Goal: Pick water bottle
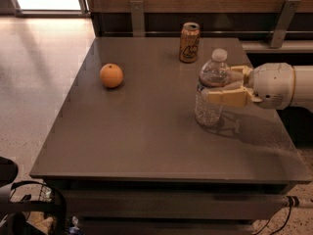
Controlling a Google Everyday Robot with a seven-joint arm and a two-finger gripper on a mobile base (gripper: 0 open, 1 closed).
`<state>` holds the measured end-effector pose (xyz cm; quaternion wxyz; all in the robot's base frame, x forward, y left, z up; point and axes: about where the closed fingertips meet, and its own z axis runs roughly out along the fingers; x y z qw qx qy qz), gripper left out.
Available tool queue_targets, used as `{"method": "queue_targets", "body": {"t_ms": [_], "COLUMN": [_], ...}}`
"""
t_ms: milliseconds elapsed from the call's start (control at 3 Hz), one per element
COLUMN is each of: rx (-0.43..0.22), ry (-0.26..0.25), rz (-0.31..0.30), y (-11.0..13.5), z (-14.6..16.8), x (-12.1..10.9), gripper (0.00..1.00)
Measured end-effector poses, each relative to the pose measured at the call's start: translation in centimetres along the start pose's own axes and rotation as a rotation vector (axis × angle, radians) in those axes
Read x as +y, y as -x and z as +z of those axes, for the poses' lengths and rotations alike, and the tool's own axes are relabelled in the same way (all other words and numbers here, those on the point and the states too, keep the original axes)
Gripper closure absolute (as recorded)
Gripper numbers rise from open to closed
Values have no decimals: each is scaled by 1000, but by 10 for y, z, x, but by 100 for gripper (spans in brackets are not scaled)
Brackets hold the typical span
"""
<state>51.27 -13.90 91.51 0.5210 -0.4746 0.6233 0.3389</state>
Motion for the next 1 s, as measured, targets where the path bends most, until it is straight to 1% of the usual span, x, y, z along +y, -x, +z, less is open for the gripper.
{"method": "queue_targets", "body": {"t_ms": [333, 667, 1000], "rx": [5, 39, 46], "ry": [5, 3, 1], "rz": [-16, -120, -162], "y": [6, 52, 70], "z": [0, -4, -7], "x": [2, 8, 10], "gripper": [100, 100, 100]}}
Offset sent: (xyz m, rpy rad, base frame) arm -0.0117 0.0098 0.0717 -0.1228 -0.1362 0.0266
